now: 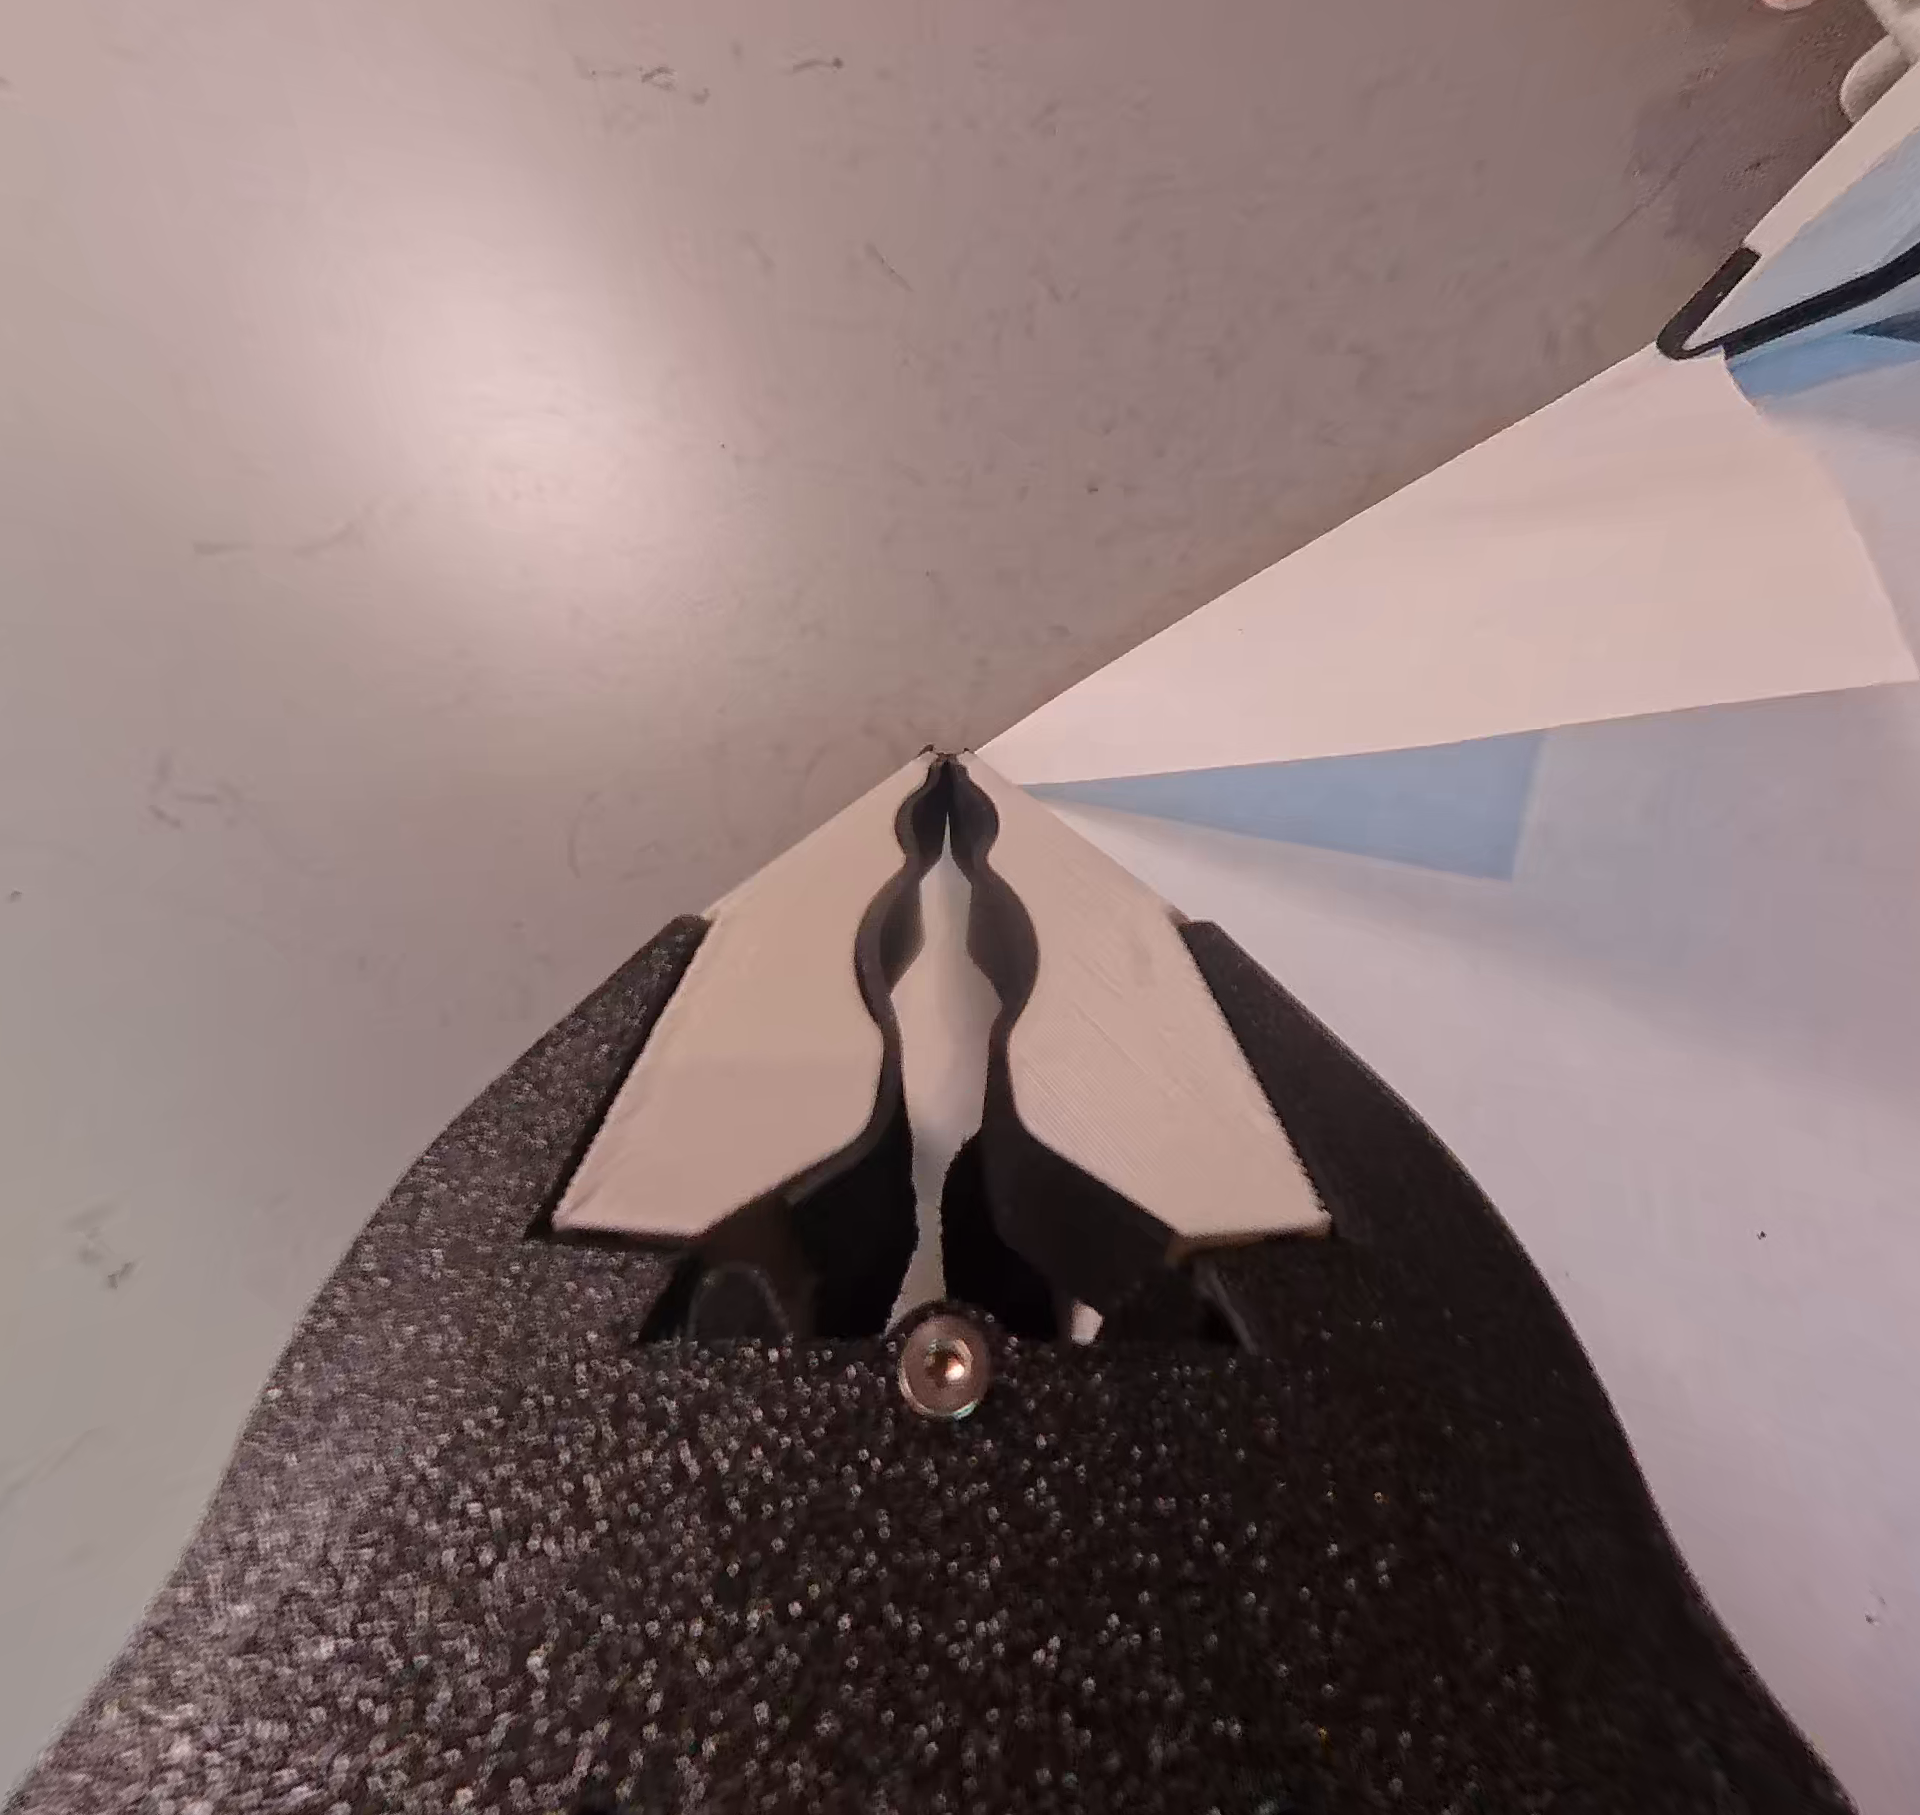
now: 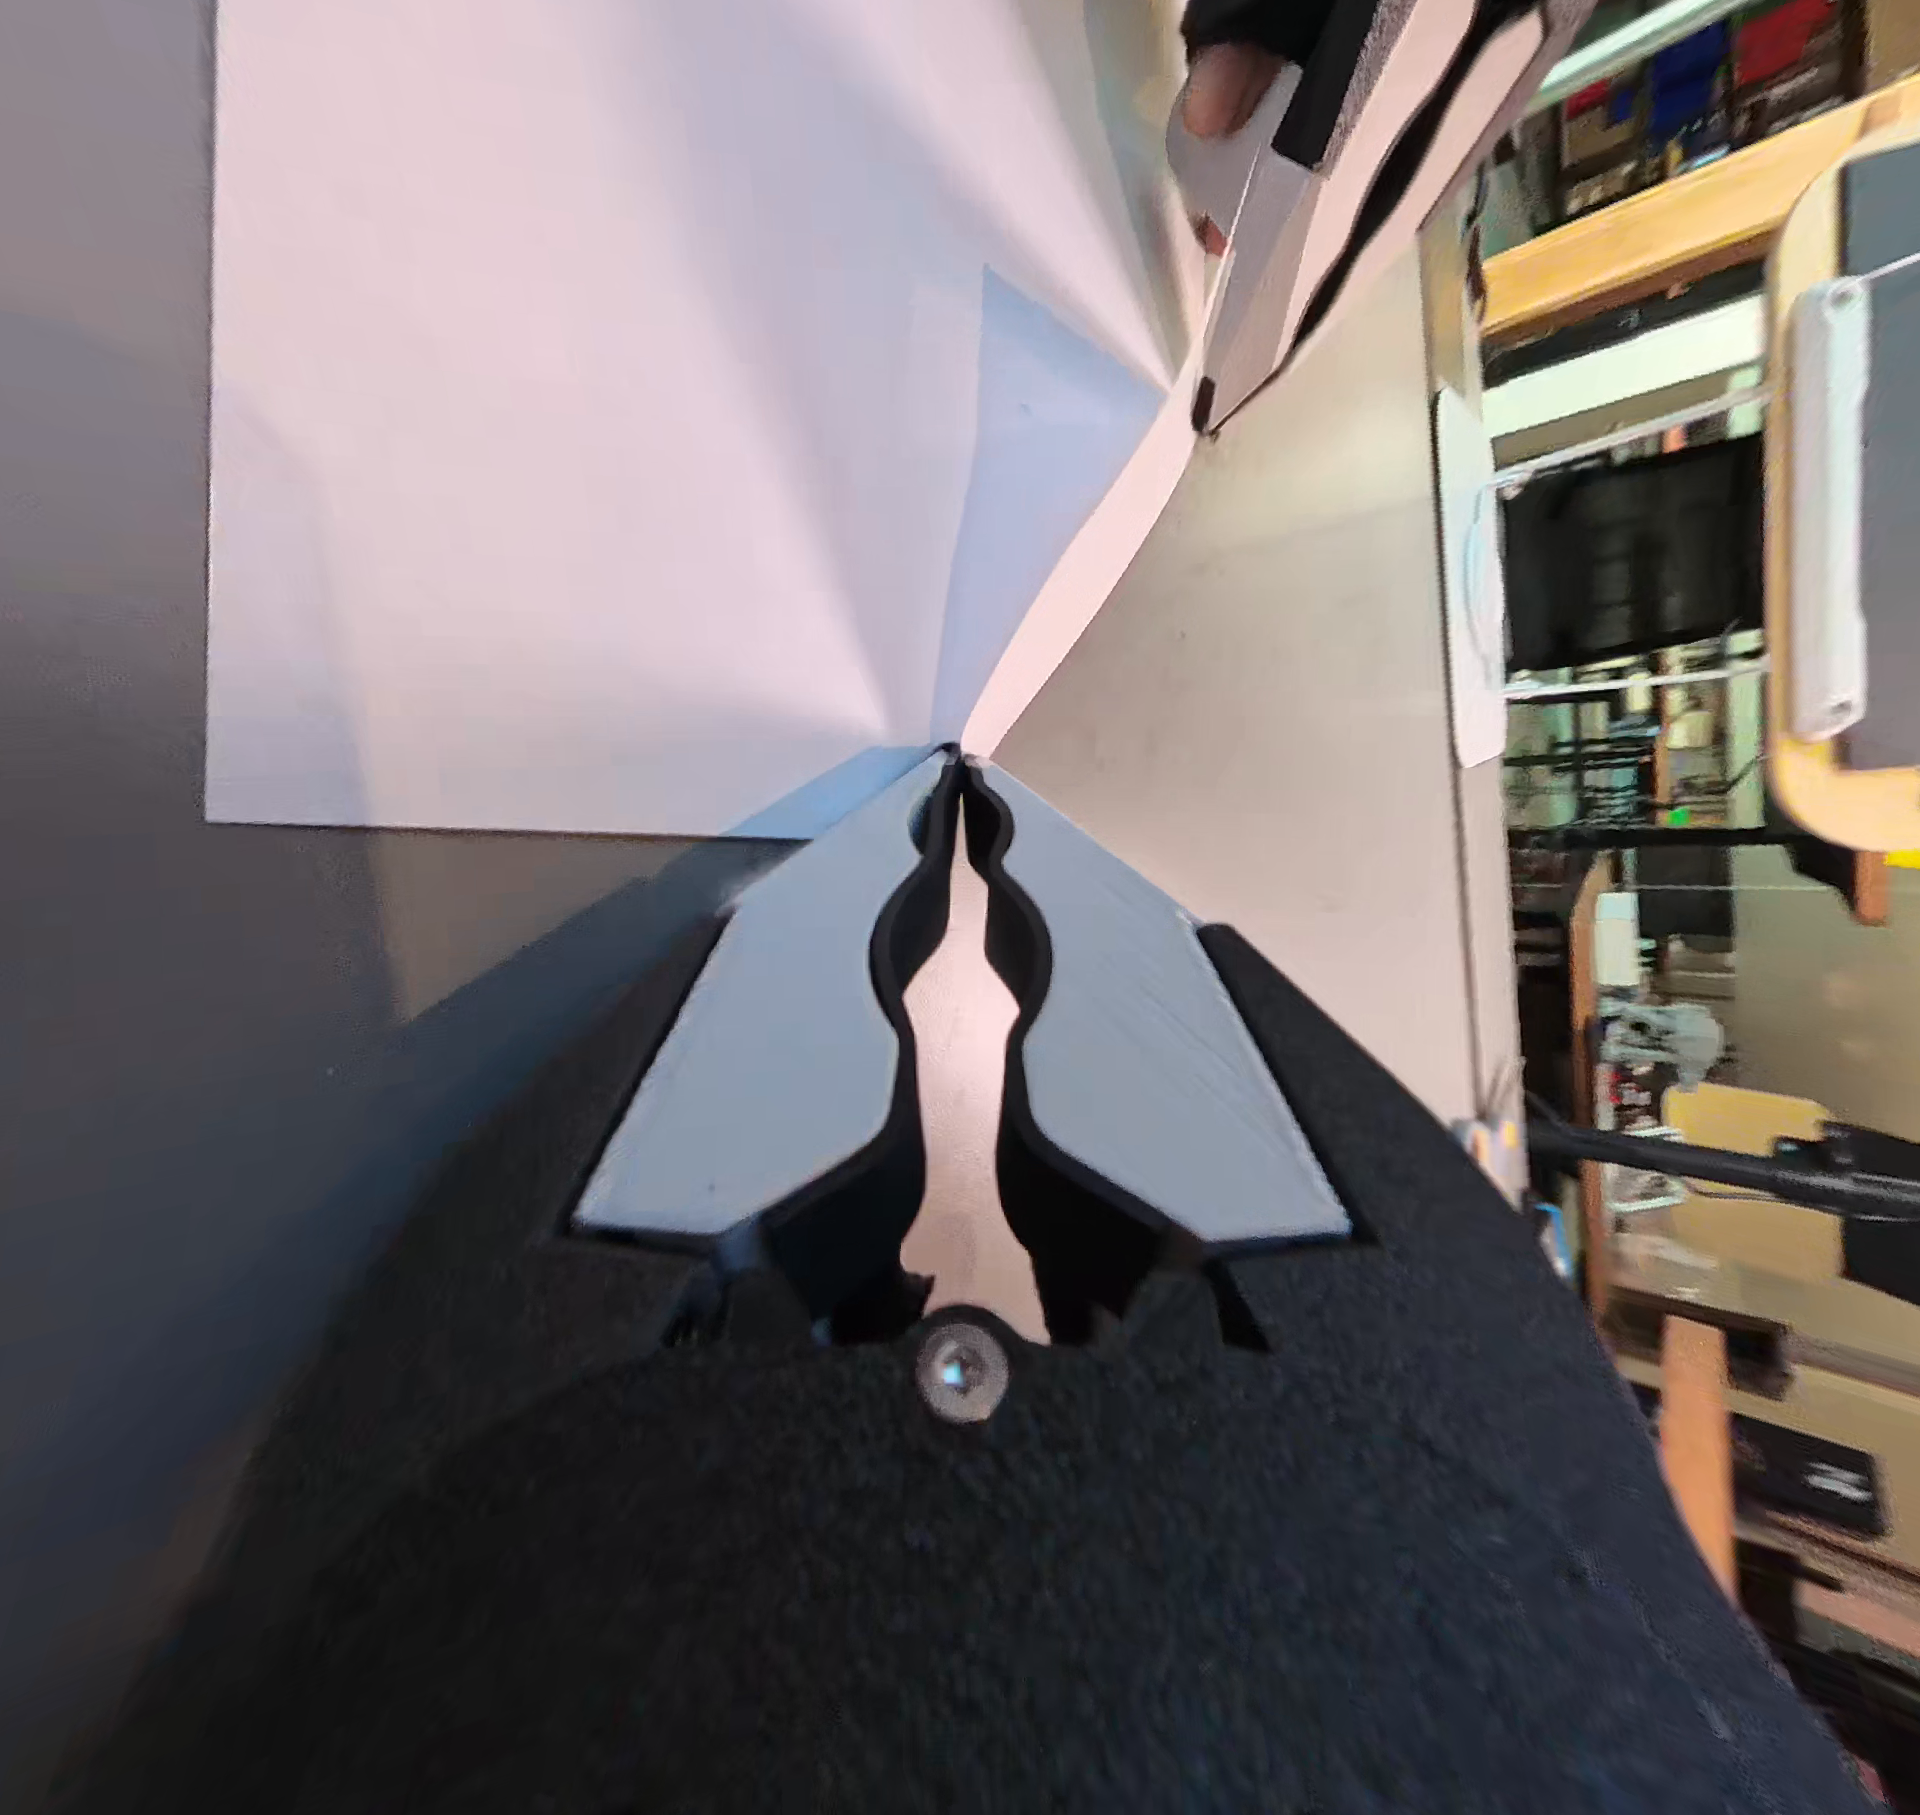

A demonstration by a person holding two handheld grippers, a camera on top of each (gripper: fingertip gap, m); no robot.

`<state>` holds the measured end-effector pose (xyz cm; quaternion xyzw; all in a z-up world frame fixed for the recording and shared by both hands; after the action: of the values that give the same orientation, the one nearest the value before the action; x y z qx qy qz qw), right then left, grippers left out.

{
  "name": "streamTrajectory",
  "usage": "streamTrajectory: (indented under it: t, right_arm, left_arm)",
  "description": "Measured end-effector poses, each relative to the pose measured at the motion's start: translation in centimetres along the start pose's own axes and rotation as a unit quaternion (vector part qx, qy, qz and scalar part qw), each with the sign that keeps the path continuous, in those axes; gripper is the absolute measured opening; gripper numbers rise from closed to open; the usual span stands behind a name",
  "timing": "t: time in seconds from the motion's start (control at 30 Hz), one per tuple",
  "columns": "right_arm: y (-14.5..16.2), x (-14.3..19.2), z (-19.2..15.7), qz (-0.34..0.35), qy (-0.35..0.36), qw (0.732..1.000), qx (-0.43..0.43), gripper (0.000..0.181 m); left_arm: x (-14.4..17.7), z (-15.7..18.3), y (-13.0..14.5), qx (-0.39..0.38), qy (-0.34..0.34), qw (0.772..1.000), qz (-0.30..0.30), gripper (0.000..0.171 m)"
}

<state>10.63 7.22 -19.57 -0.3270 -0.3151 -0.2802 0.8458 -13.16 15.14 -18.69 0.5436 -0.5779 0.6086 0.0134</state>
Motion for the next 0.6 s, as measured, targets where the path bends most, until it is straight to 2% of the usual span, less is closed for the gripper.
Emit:
streamTrajectory:
  t: [0.07, 0.2, 0.37, 0.6]
  right_arm:
    - [0.0, 0.1, 0.4, 0.005, -0.025, 0.999, -0.03, 0.0]
    - [-0.1, 0.3, 0.6, -0.001, -0.058, 0.998, -0.024, 0.0]
    - [-0.4, 0.5, 0.9, 0.014, -0.116, 0.991, -0.064, 0.0]
    - [-0.8, 0.5, 2.5, -0.011, -0.25, 0.967, -0.053, 0.003]
  left_arm:
    - [0.0, 0.1, 0.0, -0.006, -0.006, 1.0, 0.0, 0.0]
    - [0.0, 0.3, 0.0, -0.011, -0.012, 1.0, 0.007, 0.0]
    - [-0.1, 0.7, -0.3, -0.023, -0.019, 1.0, 0.01, 0.0]
    - [-0.2, 0.6, -0.3, -0.017, -0.013, 1.0, 0.011, 0.0]
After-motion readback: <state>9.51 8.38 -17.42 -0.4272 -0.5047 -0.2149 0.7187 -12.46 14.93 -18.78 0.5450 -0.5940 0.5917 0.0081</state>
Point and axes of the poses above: each gripper's, where its closed fingertips meet, x back along the fingers, y out of its underside, z = x × y across the jaws, the point moved 8 cm from there along x, back along the fingers, and after that the axes turned 14 degrees about -y, right-handed, at the moved point
